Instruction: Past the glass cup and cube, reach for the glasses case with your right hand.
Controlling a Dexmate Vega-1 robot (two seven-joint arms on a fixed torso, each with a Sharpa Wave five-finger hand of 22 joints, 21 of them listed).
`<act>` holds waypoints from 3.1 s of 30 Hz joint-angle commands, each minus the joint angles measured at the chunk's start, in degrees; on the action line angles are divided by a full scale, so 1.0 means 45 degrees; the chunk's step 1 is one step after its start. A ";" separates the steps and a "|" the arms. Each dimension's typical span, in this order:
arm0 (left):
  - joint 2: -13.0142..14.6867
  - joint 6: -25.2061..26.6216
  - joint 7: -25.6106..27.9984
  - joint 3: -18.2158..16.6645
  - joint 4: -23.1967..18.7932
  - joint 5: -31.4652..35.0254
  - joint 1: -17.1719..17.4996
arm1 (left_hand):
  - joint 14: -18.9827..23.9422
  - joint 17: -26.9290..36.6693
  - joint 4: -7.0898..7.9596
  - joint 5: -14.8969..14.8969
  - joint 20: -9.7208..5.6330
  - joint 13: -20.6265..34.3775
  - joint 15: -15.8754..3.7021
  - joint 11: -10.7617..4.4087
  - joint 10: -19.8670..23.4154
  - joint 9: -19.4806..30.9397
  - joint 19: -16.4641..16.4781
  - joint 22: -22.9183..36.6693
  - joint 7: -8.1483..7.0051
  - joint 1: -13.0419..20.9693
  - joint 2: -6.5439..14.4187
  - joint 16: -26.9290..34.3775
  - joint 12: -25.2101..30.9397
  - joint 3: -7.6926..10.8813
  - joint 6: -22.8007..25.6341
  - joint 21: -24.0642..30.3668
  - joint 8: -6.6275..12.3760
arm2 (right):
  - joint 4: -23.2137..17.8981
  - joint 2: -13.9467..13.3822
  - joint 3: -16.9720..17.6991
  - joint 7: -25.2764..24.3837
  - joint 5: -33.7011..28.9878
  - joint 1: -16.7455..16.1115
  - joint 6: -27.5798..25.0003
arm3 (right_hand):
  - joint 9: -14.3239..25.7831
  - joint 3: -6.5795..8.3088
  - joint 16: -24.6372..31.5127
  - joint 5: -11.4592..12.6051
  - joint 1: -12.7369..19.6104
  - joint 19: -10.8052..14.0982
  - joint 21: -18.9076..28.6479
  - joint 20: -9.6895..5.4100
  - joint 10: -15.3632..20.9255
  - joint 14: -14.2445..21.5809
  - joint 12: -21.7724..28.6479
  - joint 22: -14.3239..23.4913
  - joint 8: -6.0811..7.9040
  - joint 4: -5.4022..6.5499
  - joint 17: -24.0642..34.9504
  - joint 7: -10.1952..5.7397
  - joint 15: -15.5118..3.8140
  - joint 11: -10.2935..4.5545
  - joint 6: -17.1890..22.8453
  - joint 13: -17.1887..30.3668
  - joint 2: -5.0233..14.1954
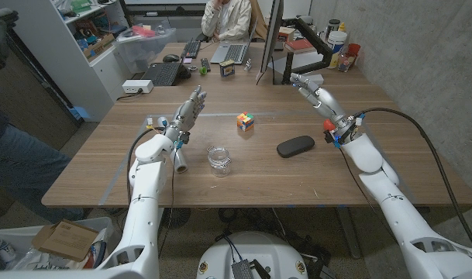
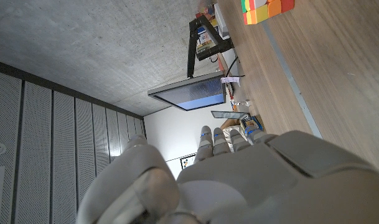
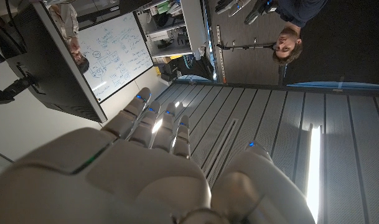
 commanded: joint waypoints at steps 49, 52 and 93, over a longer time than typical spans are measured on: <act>-0.0077 -0.0024 0.0115 -0.0102 0.0041 0.0142 -0.0128 | -0.0104 0.0055 0.0020 -0.0081 0.0025 0.0047 0.0036 0.0067 -0.0032 0.0022 -0.0514 0.0067 0.0021 0.0080 0.0149 0.0083 0.0057 -0.0166 0.0113 0.0104 0.0020 | -0.0806 -0.1920 -0.1119 -0.3343 -0.4168 0.0245 -0.0736 | 0.0034 -0.0102 -0.0145 0.0357 0.0239 -0.0195 -0.0257 -0.0564 0.0014 -0.0114 -0.0088 0.0079 -0.0069 -0.0105 0.0031 -0.0089 -0.0516 -0.0272 -0.0298 0.0034 0.0044; -0.0066 0.0001 0.0117 -0.0101 0.0009 0.0149 -0.0116 | -0.0109 0.0055 0.0020 -0.0084 0.0023 0.0047 0.0037 0.0050 -0.0038 0.0022 -0.0520 0.0067 0.0018 0.0082 0.0152 0.0081 0.0055 -0.0172 0.0112 0.0102 0.0019 | -0.0846 -0.1989 -0.1196 -0.3435 -0.4237 0.0251 -0.0804 | 0.0034 -0.0102 -0.0145 0.0372 0.0244 -0.0204 -0.0265 -0.0562 -0.0001 -0.0120 -0.0097 0.0080 -0.0067 -0.0104 0.0032 -0.0086 -0.0518 -0.0285 -0.0306 0.0035 0.0060; 0.0088 0.0077 0.0009 -0.0125 -0.0016 0.0120 -0.0098 | 0.0052 0.0056 0.0036 -0.0133 0.0430 0.0049 0.0727 0.0072 -0.0061 0.0025 -0.0498 0.0072 -0.0051 0.0128 0.0210 0.0139 0.0056 -0.0283 0.0081 0.0121 0.0007 | -0.1807 -0.2992 -0.2223 -0.4791 -0.5891 0.0105 -0.2138 | 0.0042 -0.0099 -0.0122 0.0560 0.0388 -0.0357 -0.0355 -0.0302 -0.0043 -0.0127 -0.0147 0.0087 0.0061 -0.0147 0.0035 -0.0384 -0.0169 -0.0328 -0.0078 0.0047 0.0262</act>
